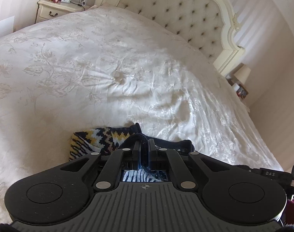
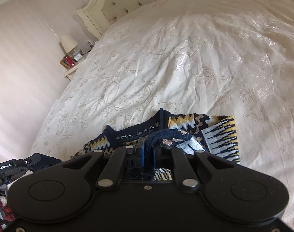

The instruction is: Fold small clothes

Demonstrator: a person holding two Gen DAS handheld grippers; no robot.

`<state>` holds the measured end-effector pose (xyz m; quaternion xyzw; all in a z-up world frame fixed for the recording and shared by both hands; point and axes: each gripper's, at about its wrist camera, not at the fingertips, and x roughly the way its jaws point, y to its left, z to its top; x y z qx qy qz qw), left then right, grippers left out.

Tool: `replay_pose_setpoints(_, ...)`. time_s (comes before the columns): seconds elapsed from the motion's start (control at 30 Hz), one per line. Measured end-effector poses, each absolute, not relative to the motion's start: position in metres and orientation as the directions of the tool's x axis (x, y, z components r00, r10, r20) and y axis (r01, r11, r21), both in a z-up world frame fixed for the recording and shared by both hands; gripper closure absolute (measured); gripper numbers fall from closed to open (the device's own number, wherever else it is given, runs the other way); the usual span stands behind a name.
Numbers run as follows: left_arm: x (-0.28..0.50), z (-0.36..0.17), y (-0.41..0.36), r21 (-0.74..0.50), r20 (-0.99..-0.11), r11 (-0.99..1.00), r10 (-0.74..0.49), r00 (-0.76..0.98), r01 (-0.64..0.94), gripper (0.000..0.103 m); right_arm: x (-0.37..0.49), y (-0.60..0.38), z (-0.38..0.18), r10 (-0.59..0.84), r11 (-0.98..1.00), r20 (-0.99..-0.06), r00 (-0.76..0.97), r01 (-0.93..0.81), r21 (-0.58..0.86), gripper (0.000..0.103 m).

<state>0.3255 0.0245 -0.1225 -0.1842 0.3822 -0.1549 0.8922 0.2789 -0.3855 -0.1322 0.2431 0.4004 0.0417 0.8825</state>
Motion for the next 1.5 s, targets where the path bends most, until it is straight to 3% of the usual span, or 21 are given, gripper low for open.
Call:
replay_pose_setpoints(0.4, 0.378, -0.158, 0.006, -0.328, -0.736, 0.944, -0.274, 0.619, 0.028, 0.093, 0.34, -0.396, -0.173, 0.27, 0.89, -0.762, 0.589, 0.149, 0.431, 0.087)
replay_pose_setpoints(0.5, 0.388, -0.159, 0.006, -0.298, -0.746, 0.954, -0.215, 0.63, -0.027, 0.069, 0.353, -0.4, -0.18, 0.273, 0.89, -0.772, 0.574, 0.155, 0.429, 0.08)
replay_pose_setpoints(0.53, 0.391, -0.159, 0.007, -0.295, -0.748, 0.955, -0.205, 0.631, -0.039, 0.068, 0.357, -0.402, -0.183, 0.275, 0.886, -0.774, 0.57, 0.161, 0.434, 0.079)
replay_pose_setpoints(0.6, 0.396, -0.158, 0.009, -0.293, -0.755, 0.954, -0.196, 0.626, -0.055, 0.068, 0.361, -0.407, -0.187, 0.292, 0.872, -0.765, 0.574, 0.17, 0.46, 0.065)
replay_pose_setpoints(0.67, 0.397, -0.155, 0.009, -0.283, -0.757, 0.958, -0.187, 0.626, -0.056, 0.067, 0.361, -0.412, -0.187, 0.292, 0.865, -0.748, 0.596, 0.169, 0.472, 0.039)
replay_pose_setpoints(0.7, 0.397, -0.154, 0.007, -0.273, -0.759, 0.961, -0.183, 0.625, -0.05, 0.066, 0.361, -0.415, -0.187, 0.294, 0.862, -0.738, 0.607, 0.165, 0.479, 0.038)
replay_pose_setpoints(0.87, 0.381, -0.155, -0.009, -0.243, -0.765, 0.969, -0.211, 0.608, 0.03, 0.061, 0.353, -0.423, -0.191, 0.303, 0.884, -0.747, 0.592, 0.119, 0.453, 0.038)
replay_pose_setpoints(1.13, 0.352, -0.206, -0.059, -0.119, -0.85, 0.966, -0.218, 0.48, 0.228, 0.06, 0.343, -0.414, -0.222, 0.265, 0.944, -0.828, 0.494, 0.041, 0.327, 0.038)
replay_pose_setpoints(1.43, 0.364, -0.236, -0.065, -0.018, -0.879, 0.975, -0.121, 0.462, 0.22, 0.057, 0.355, -0.404, -0.23, 0.224, 0.969, -0.854, 0.47, -0.009, 0.249, 0.038)
replay_pose_setpoints(1.5, 0.363, -0.237, -0.067, -0.012, -0.877, 0.976, -0.114, 0.466, 0.216, 0.056, 0.356, -0.402, -0.231, 0.219, 0.971, -0.861, 0.459, -0.017, 0.239, 0.043)
